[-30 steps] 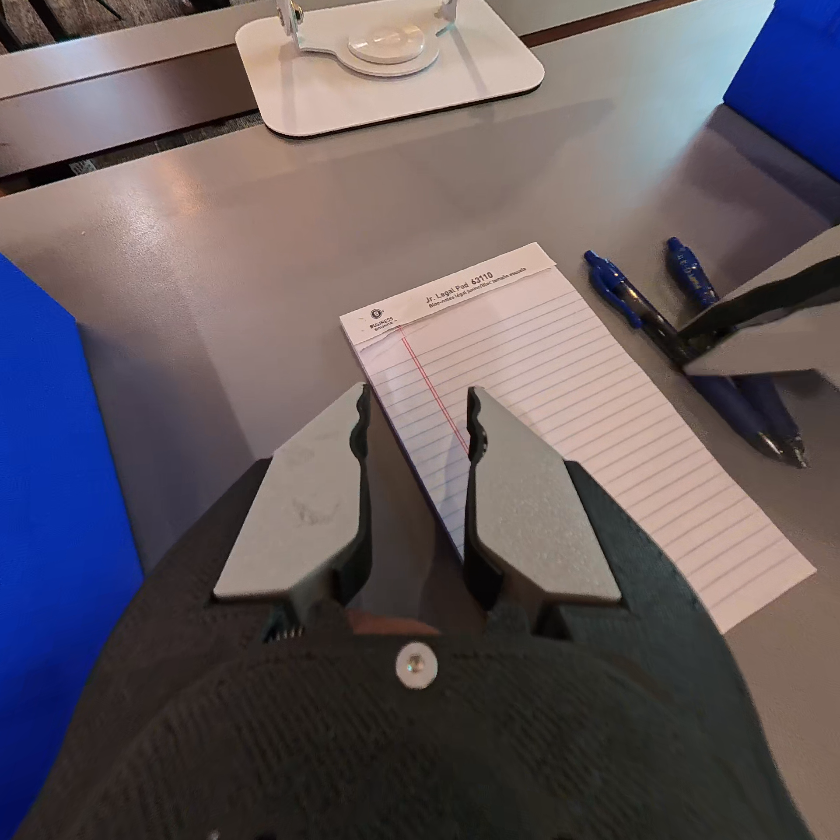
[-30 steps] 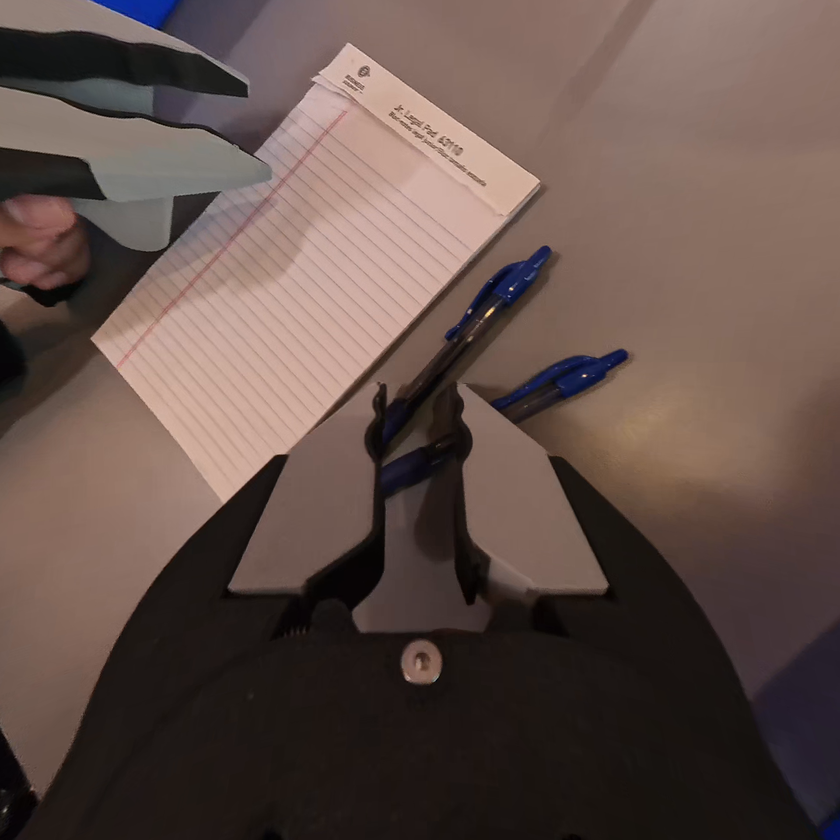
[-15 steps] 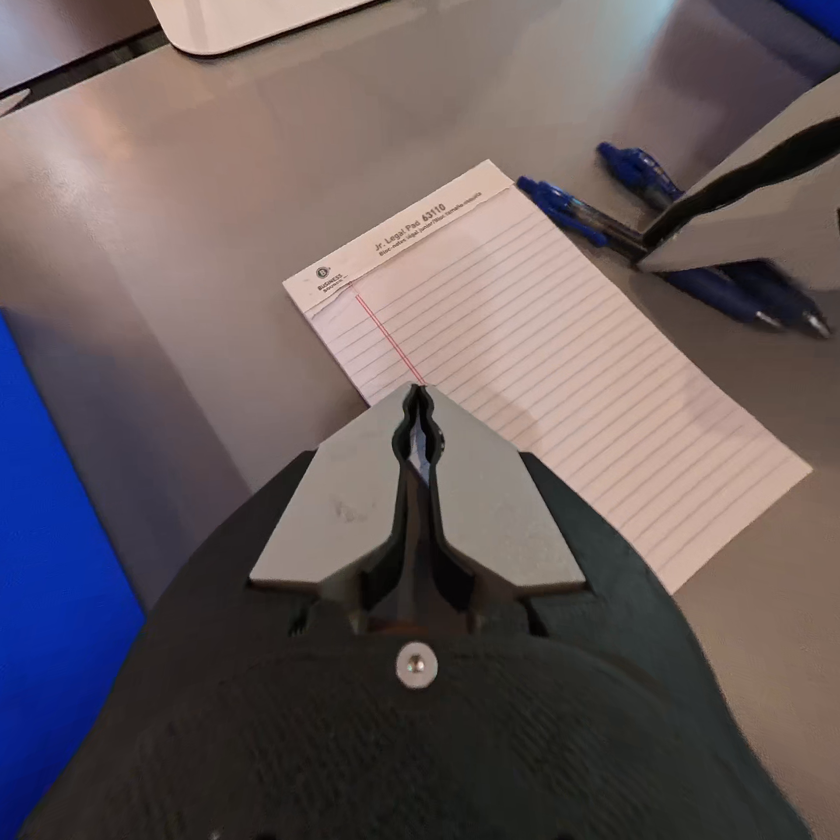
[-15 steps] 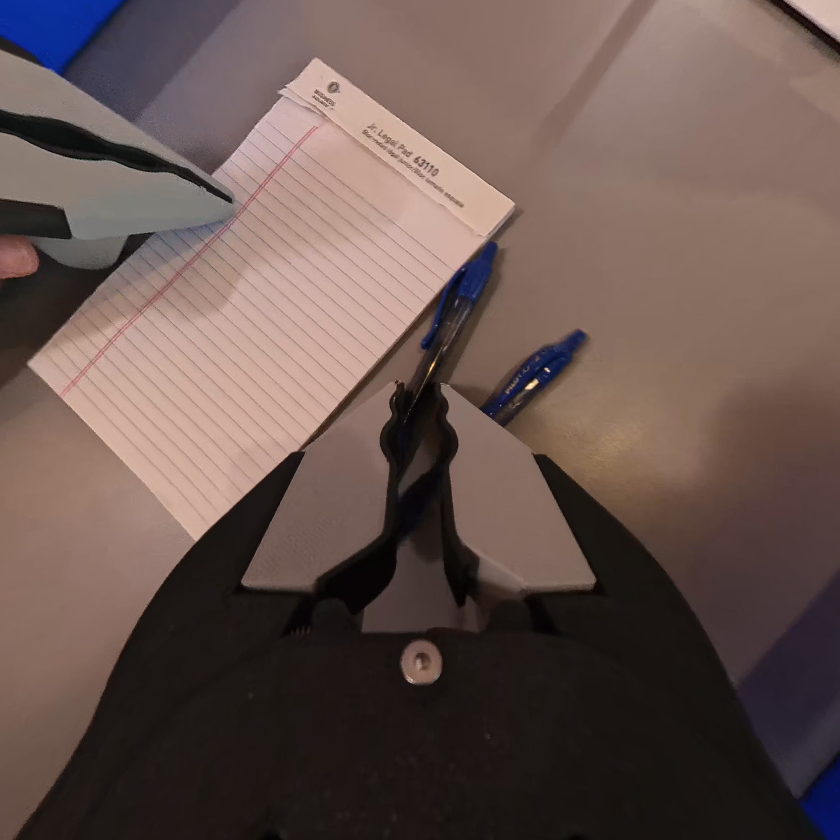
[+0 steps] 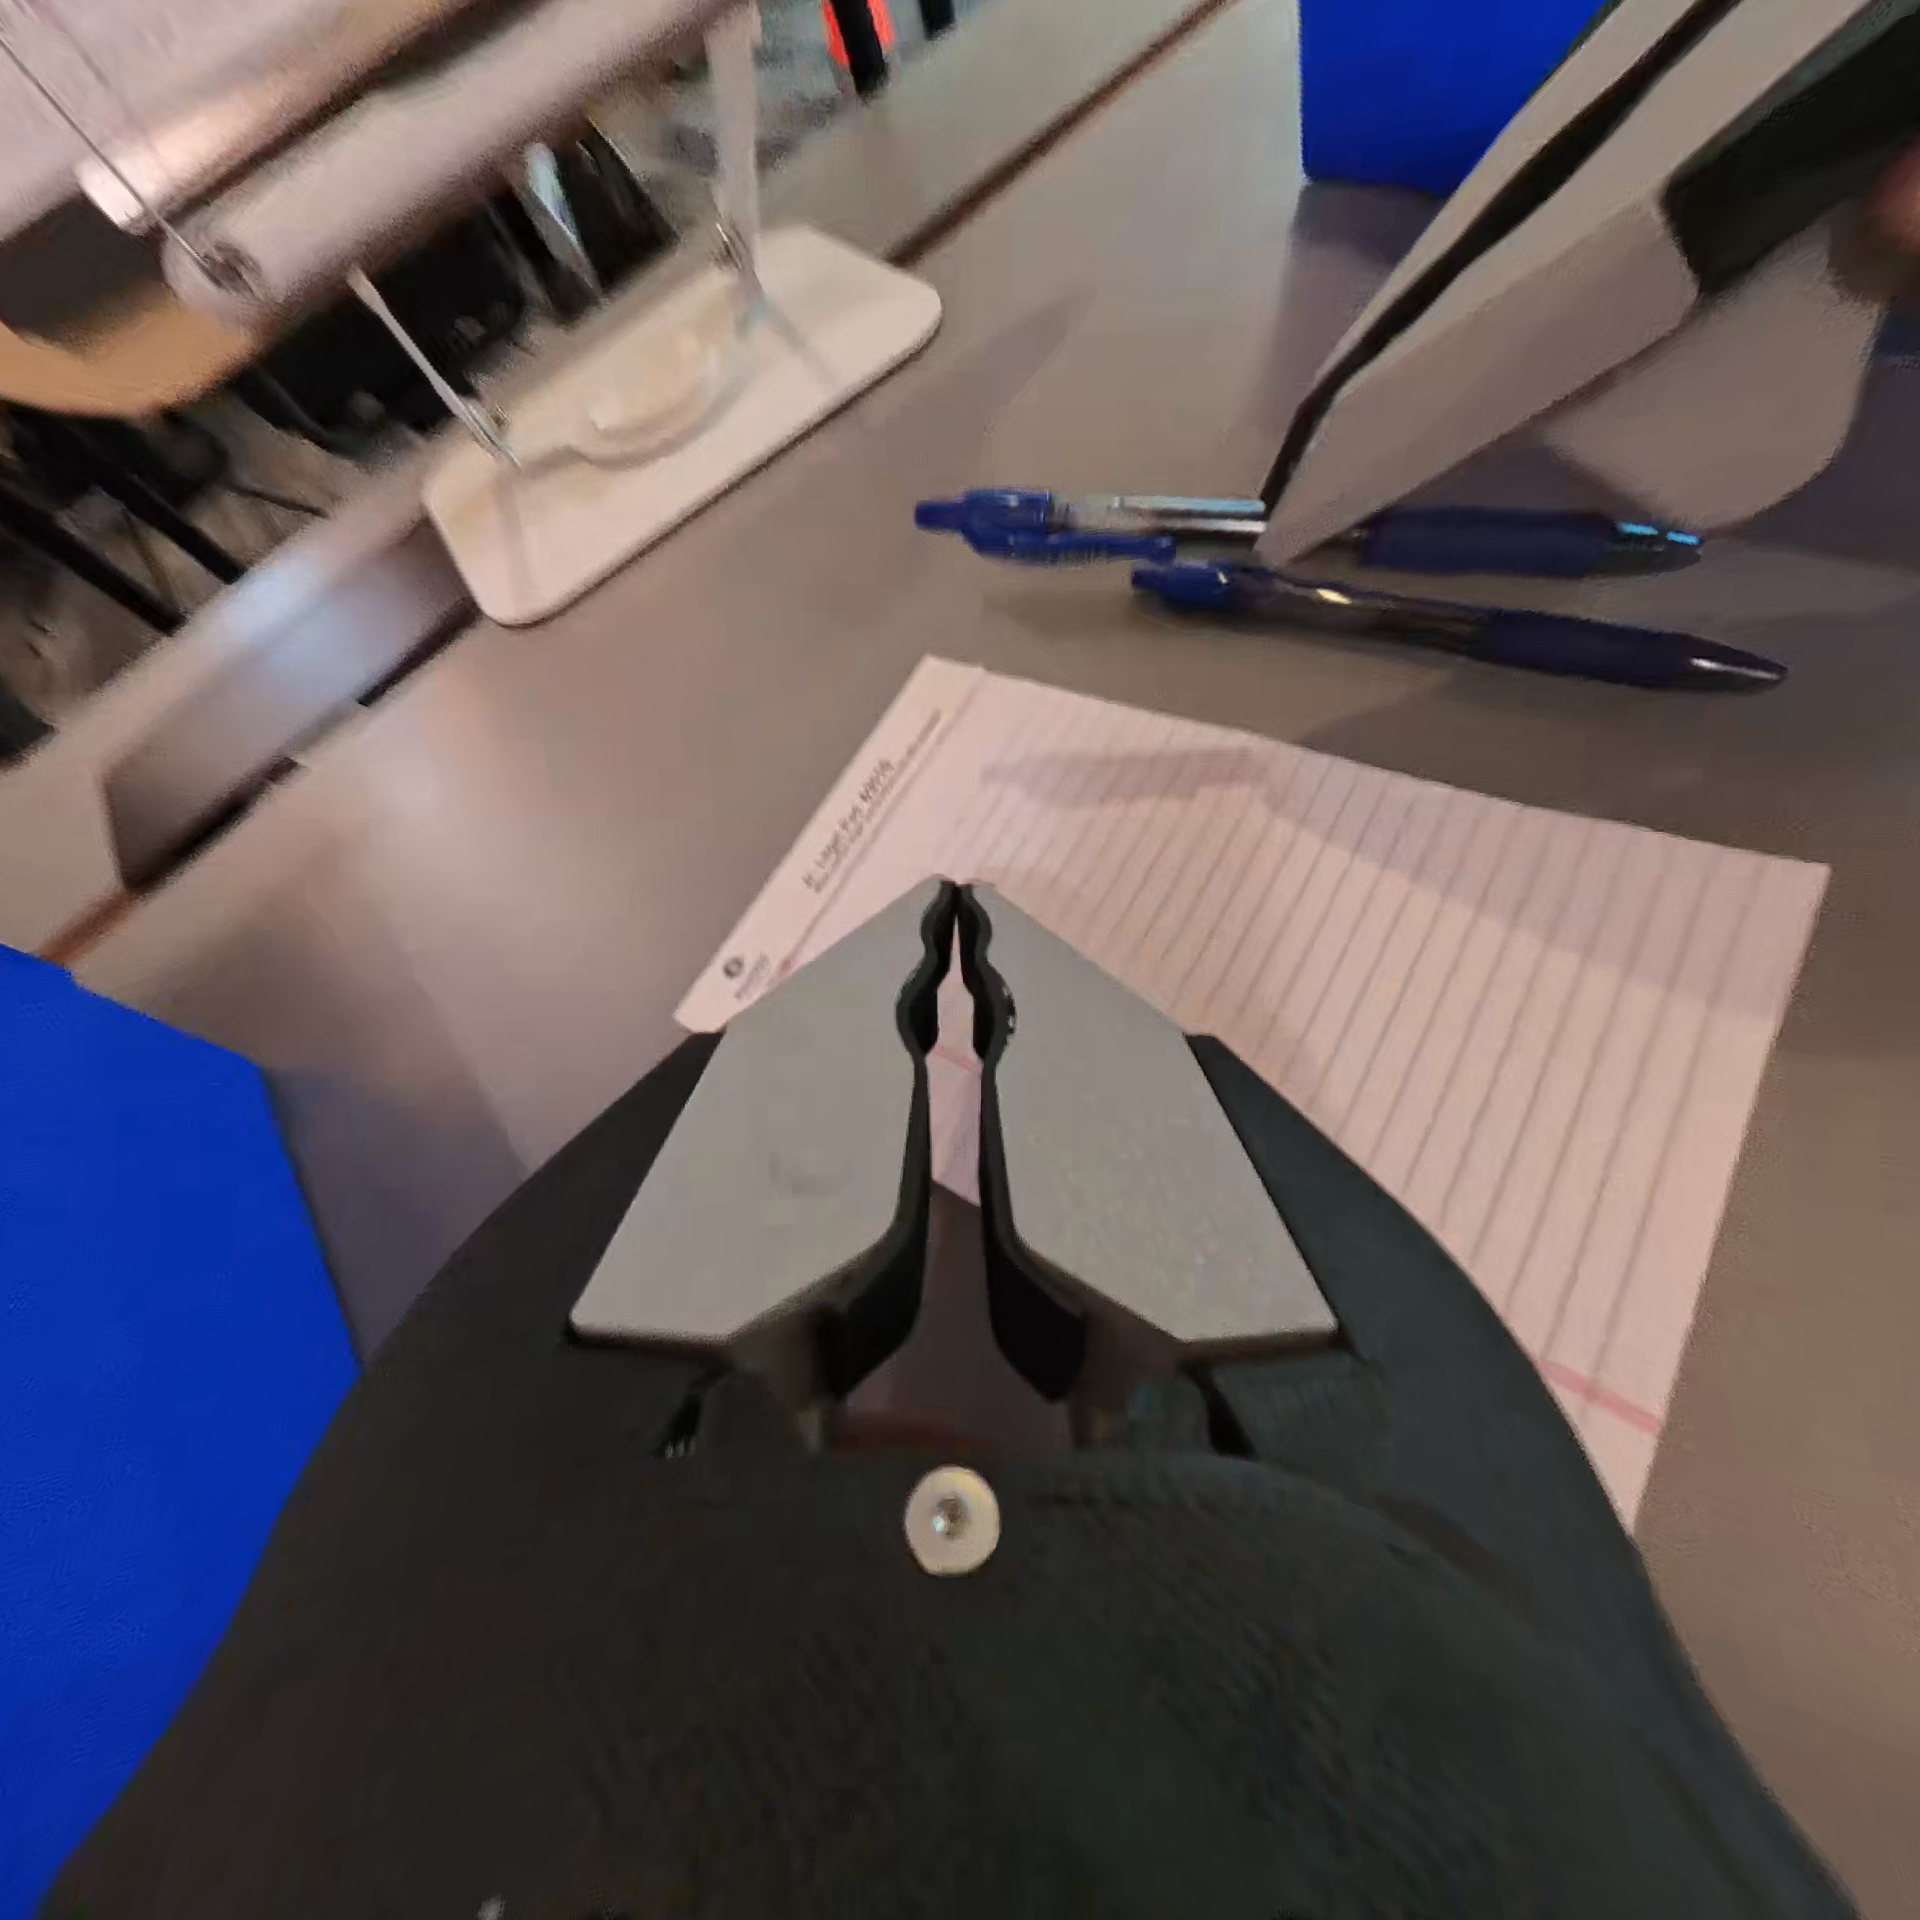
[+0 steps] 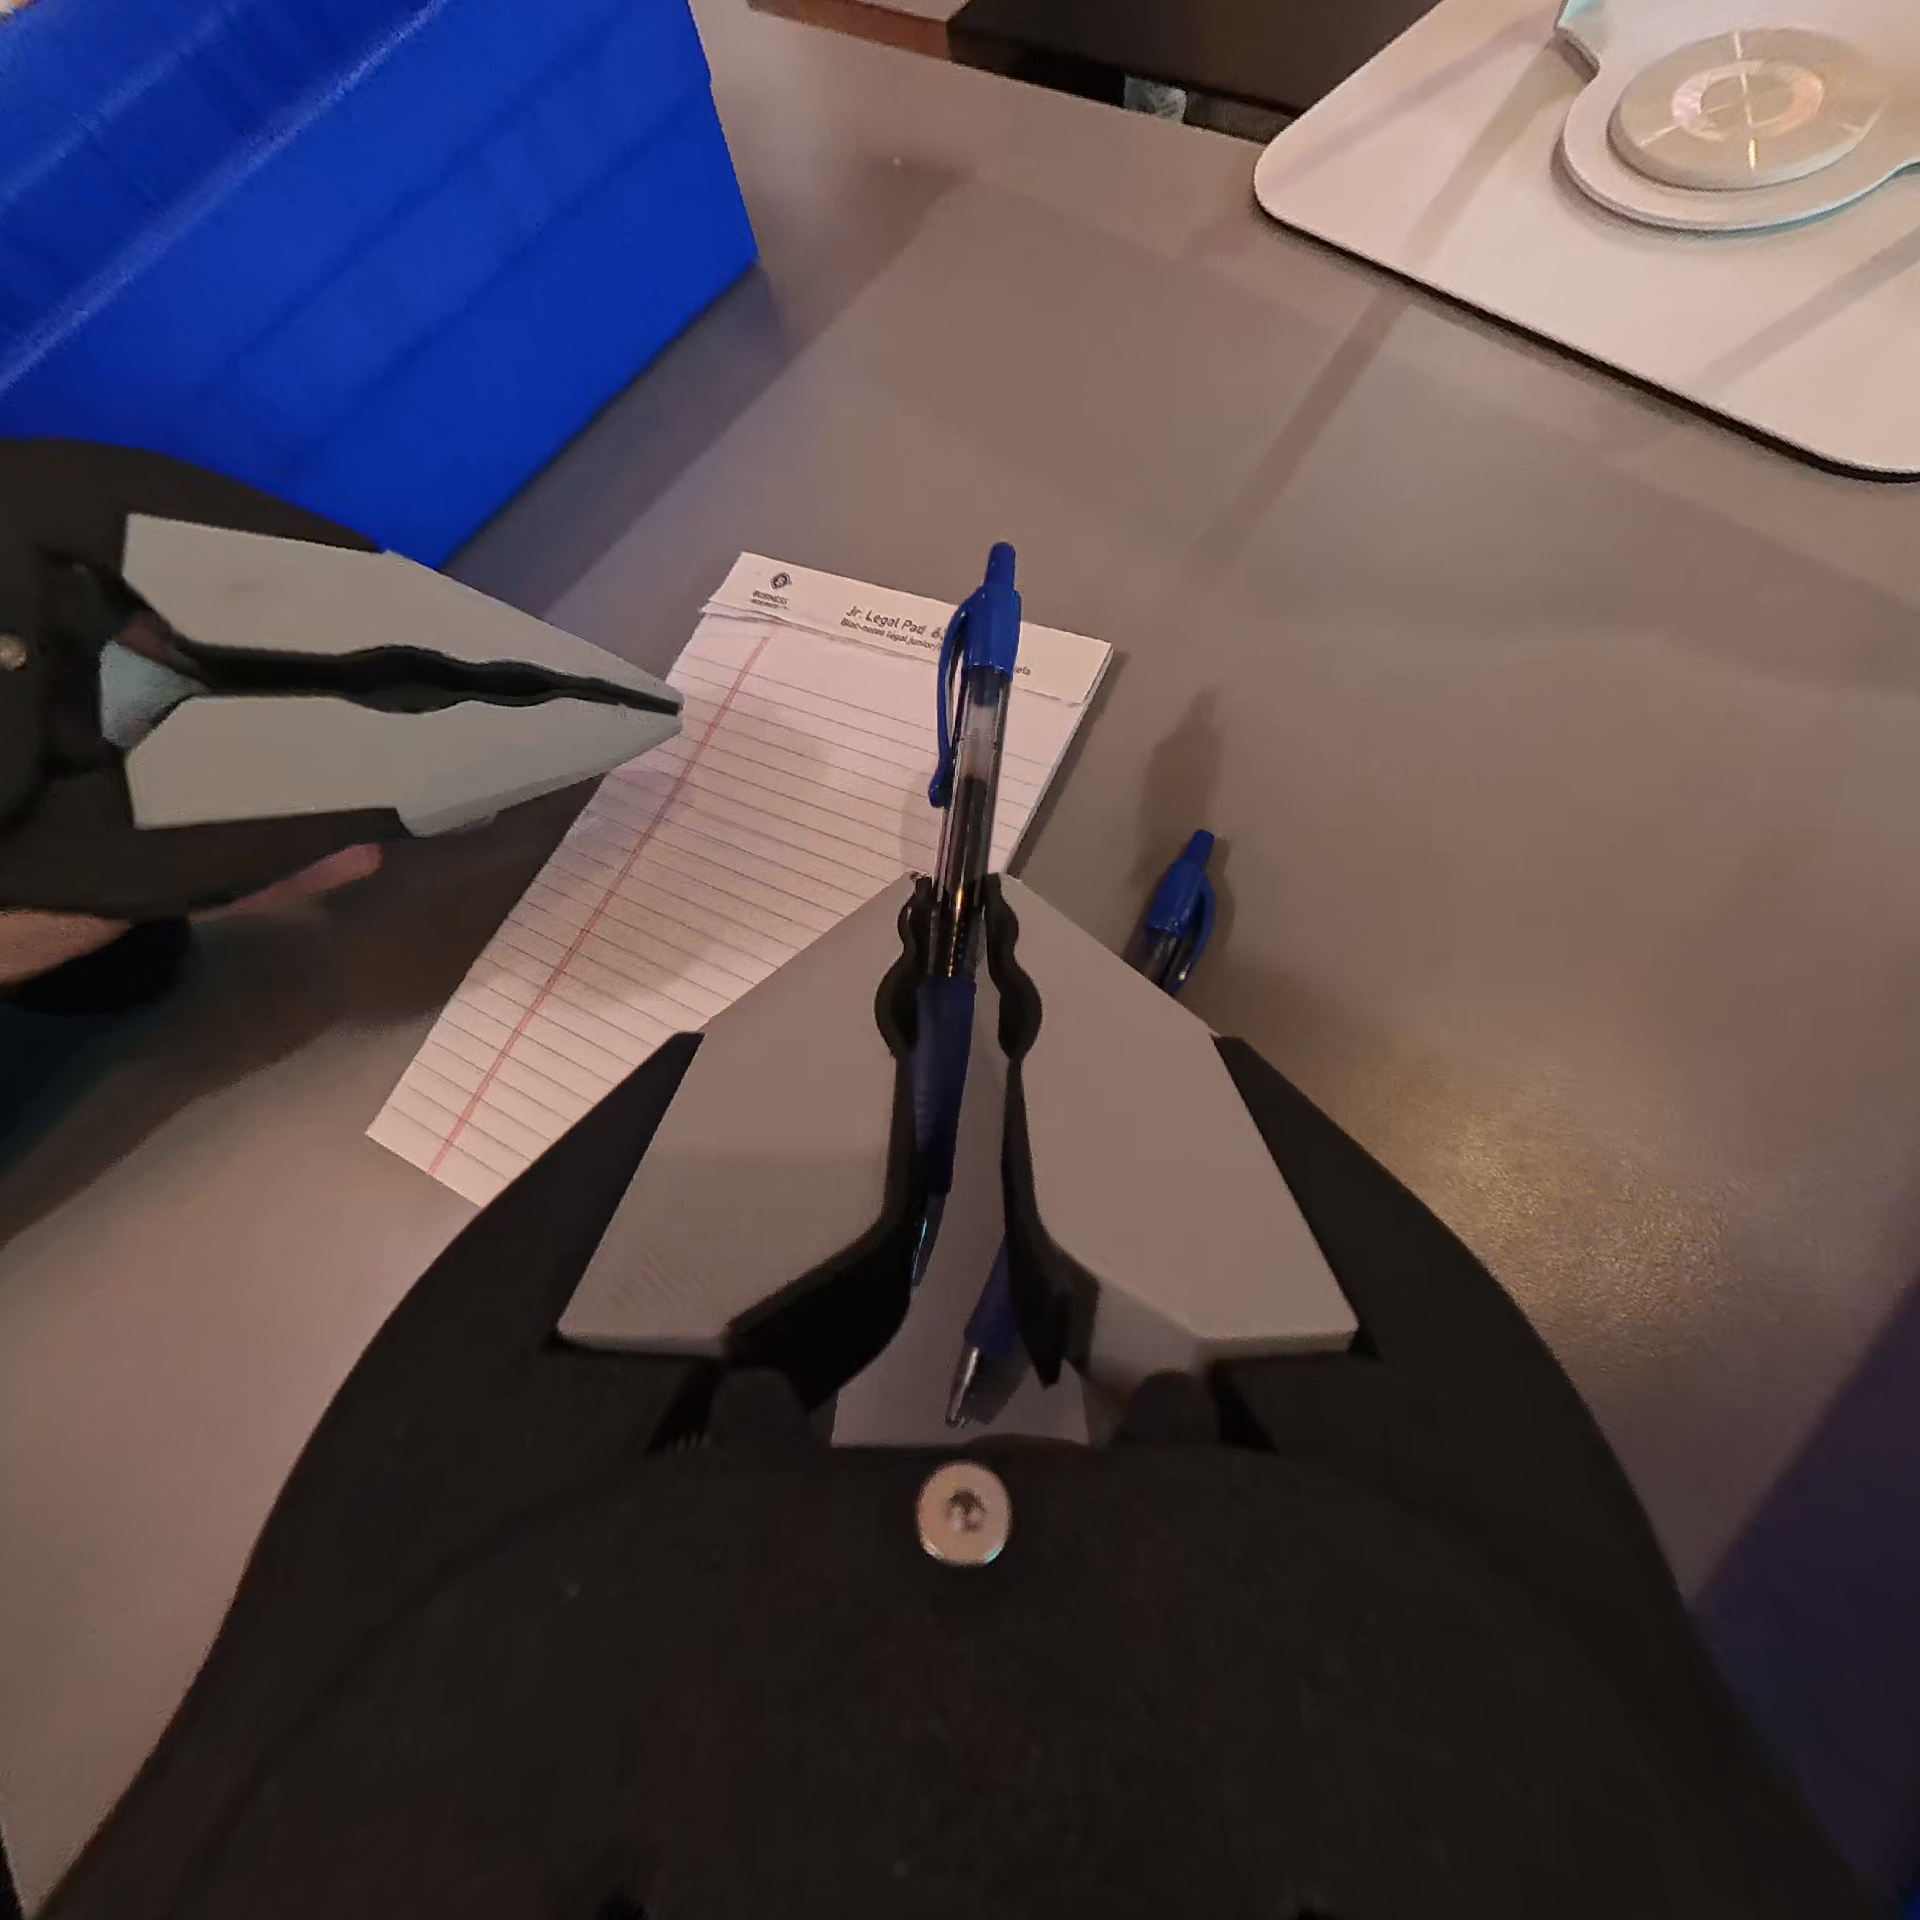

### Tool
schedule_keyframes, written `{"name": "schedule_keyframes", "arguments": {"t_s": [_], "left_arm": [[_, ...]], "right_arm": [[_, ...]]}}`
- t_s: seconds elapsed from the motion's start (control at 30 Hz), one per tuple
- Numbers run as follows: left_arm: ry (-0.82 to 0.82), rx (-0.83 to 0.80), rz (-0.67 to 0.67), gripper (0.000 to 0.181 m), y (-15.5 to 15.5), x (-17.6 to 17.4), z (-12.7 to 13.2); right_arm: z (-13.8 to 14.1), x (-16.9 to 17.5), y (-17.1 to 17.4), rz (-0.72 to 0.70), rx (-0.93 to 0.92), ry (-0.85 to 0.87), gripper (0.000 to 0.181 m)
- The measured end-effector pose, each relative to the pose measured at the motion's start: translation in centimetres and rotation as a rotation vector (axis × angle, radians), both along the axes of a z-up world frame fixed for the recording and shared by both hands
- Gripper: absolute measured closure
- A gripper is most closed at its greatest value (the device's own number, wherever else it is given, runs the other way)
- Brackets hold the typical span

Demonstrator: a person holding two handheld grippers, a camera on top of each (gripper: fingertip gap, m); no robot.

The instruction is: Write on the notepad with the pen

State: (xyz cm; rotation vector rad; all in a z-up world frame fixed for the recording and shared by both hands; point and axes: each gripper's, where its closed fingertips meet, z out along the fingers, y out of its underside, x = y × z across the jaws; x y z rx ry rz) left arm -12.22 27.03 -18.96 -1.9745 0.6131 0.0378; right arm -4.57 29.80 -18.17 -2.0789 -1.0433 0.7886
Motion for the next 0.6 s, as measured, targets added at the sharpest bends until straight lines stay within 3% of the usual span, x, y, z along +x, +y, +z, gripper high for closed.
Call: {"name": "schedule_keyframes", "arguments": {"t_s": [0.07, 0.17, 0.23, 0.6], "left_arm": [[0.122, 0.009, 0.029, 0.181, 0.2, 0.1, -0.5], [0.246, -0.139, -0.058, 0.181, -1.0, 1.6, -3.8], [0.287, -0.124, -0.093, 0.181, -1.2, 2.0, -3.8], [0.168, -0.243, -0.471, 0.181, -6.7, 3.7, -3.8]], "right_arm": [[0.2, -0.1, 0.0, -0.002, -0.006, 0.021, 0.175], [0.6, 0.0, 0.2, -0.011, -0.003, 0.039, 0.175], [0.8, 0.1, 0.2, -0.013, -0.001, 0.049, 0.175], [1.6, 0.1, -0.1, 0.004, -0.033, 0.109, 0.175]]}}
